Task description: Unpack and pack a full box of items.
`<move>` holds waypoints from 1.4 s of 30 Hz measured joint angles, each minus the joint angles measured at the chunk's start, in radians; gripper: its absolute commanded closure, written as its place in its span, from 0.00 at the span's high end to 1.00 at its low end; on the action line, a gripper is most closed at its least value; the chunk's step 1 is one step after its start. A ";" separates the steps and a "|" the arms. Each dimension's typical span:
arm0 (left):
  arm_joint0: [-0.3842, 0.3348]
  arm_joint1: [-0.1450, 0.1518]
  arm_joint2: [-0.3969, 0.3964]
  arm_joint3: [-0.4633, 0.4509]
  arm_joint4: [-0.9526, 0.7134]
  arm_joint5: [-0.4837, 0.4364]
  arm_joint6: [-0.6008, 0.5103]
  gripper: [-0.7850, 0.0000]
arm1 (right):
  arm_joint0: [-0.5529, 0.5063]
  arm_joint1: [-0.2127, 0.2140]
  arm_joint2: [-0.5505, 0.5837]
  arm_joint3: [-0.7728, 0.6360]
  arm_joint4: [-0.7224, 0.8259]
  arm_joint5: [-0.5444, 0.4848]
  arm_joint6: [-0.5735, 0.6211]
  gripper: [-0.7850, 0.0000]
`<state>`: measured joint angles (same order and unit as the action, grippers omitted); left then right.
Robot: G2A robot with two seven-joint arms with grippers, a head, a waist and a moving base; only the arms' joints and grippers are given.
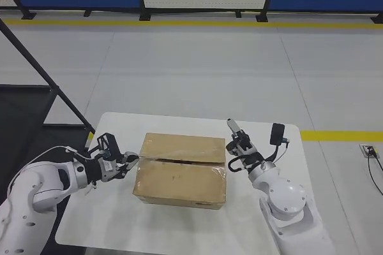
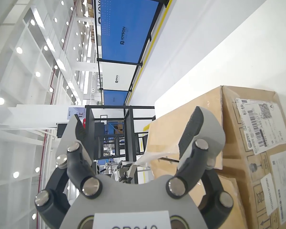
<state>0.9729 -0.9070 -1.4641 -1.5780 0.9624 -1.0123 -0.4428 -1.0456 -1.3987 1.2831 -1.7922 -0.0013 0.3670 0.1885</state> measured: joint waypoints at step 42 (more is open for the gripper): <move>0.183 0.279 -0.020 -0.165 -0.070 0.000 0.177 0.00 | 0.168 0.007 -0.126 0.097 0.030 0.107 0.247 1.00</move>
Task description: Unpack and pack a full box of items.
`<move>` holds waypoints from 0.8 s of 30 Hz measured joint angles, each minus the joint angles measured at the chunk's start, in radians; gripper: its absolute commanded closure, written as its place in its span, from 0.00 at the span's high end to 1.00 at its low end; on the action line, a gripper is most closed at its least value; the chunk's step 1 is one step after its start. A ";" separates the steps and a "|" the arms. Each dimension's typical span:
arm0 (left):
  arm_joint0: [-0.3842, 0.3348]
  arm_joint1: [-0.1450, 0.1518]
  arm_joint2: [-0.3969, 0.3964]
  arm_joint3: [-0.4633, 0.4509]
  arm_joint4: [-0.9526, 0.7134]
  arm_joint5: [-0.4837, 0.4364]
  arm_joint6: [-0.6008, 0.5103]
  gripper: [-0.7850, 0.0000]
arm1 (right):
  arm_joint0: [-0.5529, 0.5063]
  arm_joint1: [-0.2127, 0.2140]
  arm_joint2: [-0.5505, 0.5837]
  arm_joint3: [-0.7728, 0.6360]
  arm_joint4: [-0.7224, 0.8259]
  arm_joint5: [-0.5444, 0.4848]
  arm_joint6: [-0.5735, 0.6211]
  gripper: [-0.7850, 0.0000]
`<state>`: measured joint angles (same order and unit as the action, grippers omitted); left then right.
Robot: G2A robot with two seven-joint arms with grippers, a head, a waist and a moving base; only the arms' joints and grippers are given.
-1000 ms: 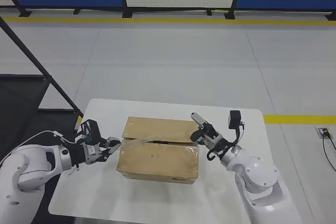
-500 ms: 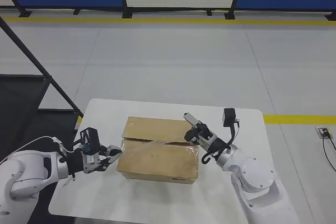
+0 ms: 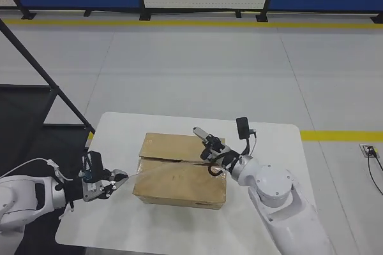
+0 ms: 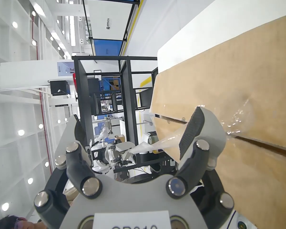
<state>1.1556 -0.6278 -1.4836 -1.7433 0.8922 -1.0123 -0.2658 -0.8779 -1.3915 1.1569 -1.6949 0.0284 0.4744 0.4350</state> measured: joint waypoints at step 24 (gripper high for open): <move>-0.058 0.006 0.043 0.049 0.116 0.064 0.157 0.00 | 0.083 0.014 -0.026 0.094 -0.161 -0.151 0.053 1.00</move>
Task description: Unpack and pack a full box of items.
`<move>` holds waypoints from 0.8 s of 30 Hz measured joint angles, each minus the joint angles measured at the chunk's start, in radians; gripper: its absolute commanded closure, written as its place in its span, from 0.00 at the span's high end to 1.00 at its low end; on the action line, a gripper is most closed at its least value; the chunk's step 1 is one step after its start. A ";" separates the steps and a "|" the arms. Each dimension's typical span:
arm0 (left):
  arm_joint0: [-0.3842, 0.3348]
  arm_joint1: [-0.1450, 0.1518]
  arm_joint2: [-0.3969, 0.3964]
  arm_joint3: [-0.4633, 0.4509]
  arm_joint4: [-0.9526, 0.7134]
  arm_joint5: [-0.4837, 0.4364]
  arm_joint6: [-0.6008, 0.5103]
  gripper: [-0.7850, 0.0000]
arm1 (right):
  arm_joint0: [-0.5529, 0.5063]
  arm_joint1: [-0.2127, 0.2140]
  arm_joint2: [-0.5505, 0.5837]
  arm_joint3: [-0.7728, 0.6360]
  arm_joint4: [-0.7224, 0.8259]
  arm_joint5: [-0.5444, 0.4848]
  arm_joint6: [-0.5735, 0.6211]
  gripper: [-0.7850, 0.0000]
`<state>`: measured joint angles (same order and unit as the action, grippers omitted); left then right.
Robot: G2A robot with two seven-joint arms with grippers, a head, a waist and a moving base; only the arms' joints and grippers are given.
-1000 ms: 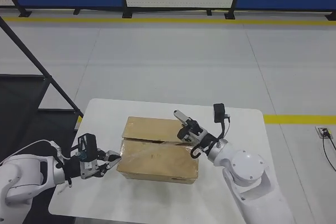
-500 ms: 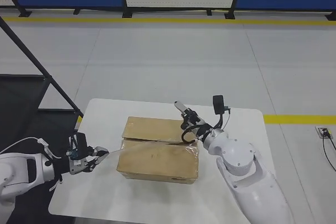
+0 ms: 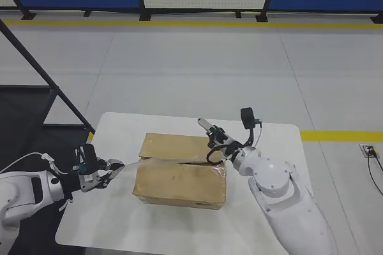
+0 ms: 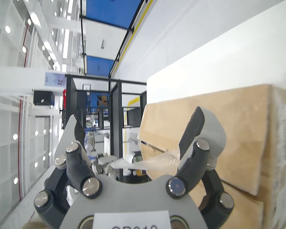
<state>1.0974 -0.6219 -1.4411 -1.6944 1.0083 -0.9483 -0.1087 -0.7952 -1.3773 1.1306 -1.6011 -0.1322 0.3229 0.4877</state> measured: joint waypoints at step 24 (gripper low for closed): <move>-0.106 -0.024 0.071 0.022 -0.026 0.001 -0.071 0.00 | 0.214 0.047 -0.021 0.320 -0.279 -0.747 0.438 1.00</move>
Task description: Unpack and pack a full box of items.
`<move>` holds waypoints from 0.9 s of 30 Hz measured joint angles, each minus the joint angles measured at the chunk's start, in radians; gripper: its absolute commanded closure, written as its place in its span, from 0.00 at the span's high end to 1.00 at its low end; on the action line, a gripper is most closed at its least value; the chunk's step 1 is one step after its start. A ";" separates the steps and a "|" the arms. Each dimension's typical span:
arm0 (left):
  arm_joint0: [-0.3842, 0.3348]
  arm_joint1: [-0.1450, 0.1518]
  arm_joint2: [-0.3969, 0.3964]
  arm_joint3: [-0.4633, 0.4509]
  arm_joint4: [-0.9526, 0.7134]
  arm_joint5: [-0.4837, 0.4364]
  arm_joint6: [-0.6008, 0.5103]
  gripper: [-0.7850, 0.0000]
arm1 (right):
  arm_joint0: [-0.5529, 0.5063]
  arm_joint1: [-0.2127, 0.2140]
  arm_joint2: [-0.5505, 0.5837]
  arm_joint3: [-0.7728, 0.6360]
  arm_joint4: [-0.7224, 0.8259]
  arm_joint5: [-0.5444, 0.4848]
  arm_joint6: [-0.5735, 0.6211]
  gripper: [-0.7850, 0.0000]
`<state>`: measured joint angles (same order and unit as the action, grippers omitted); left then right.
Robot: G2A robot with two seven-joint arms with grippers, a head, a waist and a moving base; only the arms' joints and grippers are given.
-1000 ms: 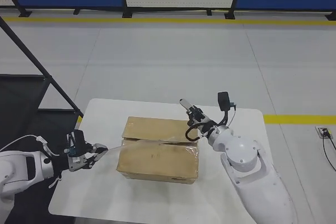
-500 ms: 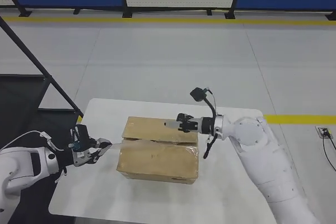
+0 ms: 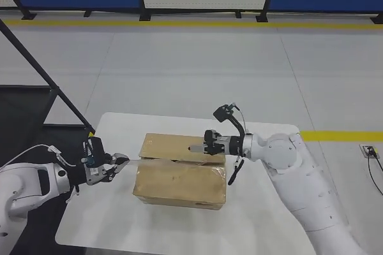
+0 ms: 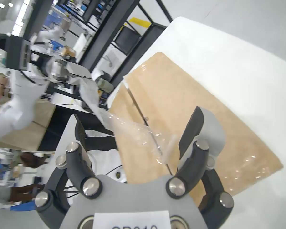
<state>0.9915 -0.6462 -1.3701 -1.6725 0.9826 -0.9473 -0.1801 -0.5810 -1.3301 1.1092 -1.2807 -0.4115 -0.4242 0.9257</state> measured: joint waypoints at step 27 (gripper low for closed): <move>-0.017 -0.012 0.001 0.009 -0.015 -0.039 0.003 0.00 | -0.199 0.013 -0.181 -0.440 -0.788 0.424 0.045 0.35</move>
<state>0.9744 -0.6580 -1.3693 -1.6630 0.9672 -0.9860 -0.1767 -0.7805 -1.3170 0.9282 -1.7209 -1.1997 -0.0006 0.9708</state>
